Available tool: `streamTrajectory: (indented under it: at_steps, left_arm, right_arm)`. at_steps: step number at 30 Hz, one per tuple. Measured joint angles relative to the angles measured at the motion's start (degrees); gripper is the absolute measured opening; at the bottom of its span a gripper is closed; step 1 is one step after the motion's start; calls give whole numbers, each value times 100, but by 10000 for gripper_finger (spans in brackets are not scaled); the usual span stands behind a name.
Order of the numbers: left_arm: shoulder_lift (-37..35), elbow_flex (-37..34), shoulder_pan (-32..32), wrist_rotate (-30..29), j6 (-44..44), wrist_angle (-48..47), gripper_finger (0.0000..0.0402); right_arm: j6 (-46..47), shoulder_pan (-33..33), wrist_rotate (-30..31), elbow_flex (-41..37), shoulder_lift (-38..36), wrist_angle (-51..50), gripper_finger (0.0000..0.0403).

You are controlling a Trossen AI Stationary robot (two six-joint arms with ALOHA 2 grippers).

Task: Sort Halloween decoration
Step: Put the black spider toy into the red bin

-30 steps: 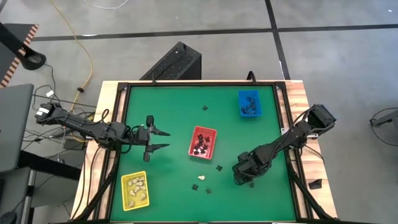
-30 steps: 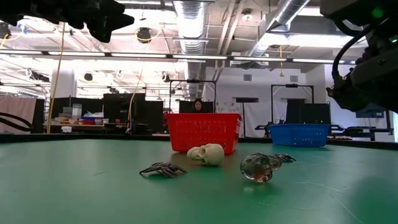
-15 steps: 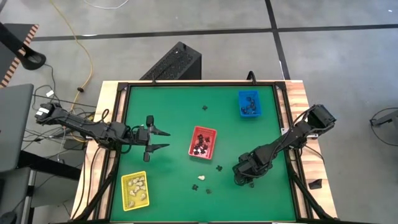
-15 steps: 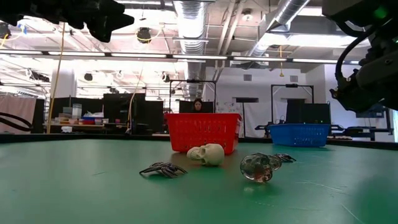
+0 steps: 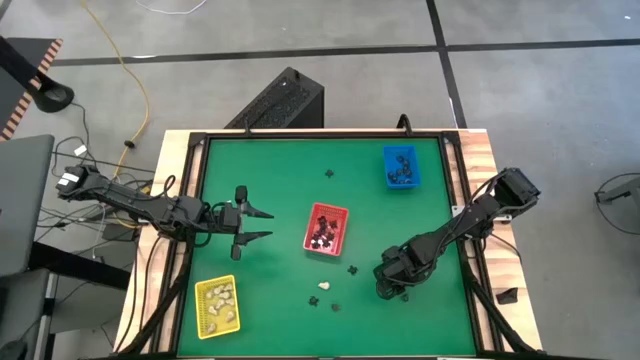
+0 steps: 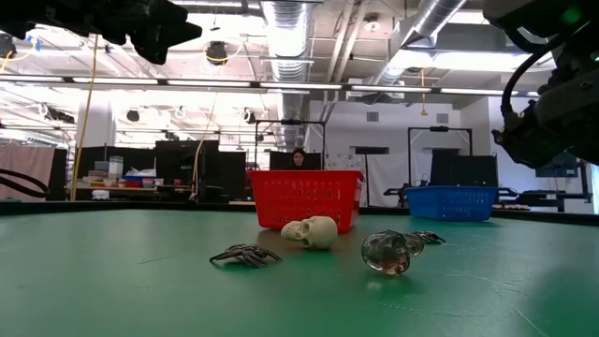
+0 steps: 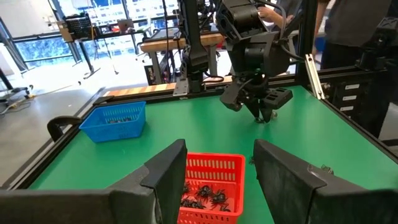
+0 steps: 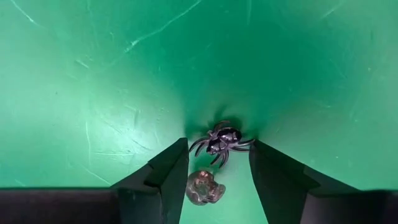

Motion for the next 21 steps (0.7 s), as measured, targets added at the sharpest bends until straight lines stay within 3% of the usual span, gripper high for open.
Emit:
streamTrajectory:
  at_steps: [7,13,21]
  left_arm:
    - [0,0,0,0,0,1,178]
    - [0,1,0,0,59,0,178]
    - [-1,2,0,-1,101,-86,178]
  right_arm:
    - [-235,-27,70,0,-75,91,198]
    - [-711,-275,547,4,-387,274,198]
    - [-2548,-962,1366,7,-688,1751,198]
